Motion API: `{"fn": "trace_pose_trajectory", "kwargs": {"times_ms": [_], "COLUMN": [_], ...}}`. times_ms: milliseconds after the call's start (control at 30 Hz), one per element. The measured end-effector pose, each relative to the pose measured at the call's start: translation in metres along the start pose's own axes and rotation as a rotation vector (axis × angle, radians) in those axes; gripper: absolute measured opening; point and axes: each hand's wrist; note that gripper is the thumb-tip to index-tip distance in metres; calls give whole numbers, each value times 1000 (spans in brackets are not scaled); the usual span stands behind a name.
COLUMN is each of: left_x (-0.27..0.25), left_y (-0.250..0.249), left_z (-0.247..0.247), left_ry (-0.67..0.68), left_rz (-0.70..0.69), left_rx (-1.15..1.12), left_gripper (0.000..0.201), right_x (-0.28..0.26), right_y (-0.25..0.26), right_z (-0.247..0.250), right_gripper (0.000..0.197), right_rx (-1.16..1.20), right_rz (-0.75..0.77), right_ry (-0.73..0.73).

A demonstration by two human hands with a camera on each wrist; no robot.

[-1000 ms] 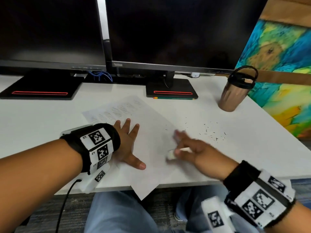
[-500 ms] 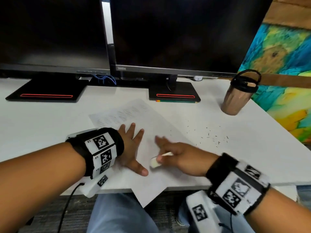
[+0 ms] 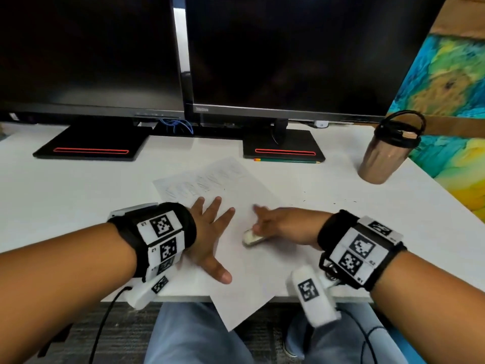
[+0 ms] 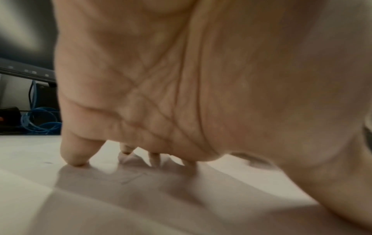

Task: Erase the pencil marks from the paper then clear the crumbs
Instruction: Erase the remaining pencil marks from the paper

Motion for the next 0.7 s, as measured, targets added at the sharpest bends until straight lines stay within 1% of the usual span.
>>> {"fn": "trace_pose_trajectory", "kwargs": {"times_ms": [33,67,100,133,200,267,333,367,467,533,600,700], "left_x": [-2,-4,-6,-8,-10,-9,-3,3,27,42,50,55], "left_y": [2,5,7,8,6,-5,-26,-38,-67,-76,-78,-75], "left_z": [0,0,1,3,10,19,26,28,24,18,16,18], "left_ry": [10,22,33,40,22,-55,-135,-152,-158,-154,-144,-119], "left_rz": [2,5,11,15,4,-44,-105,-134,-175,-162,-133,-115], "left_rx": [-5,-8,-15,-22,-34,-44,-41,-41,-66,-77,-57,-22], "left_gripper": [137,137,137,137,136,133,128,126,125,127,129,131], "right_x": [-2,-5,-10,-16,-26,-33,-32,-29,-13,-2,6,9], "right_y": [-11,-24,-37,-49,-65,-67,-61,-57,-48,-45,-46,-51], "right_z": [5,11,18,24,36,43,46,46,41,36,30,22], "right_gripper": [47,37,28,25,20,11,7,8,14,18,21,21], "right_rx": [3,1,-12,-24,-41,-100,-216,-258,-358,-448,-489,-450], "right_rz": [-75,-139,-182,-206,-186,-86,-6,21,69,51,41,129], "right_ry": [-43,-106,-189,-290,-465,-524,-512,-496,-435,-373,-332,-281]}}
Point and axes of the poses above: each hand's wrist, its own x-axis towards the middle knuckle, its own z-axis out of the back of the hand, y = z × x, and after that the axes turned 15 degrees about -x, right-handed
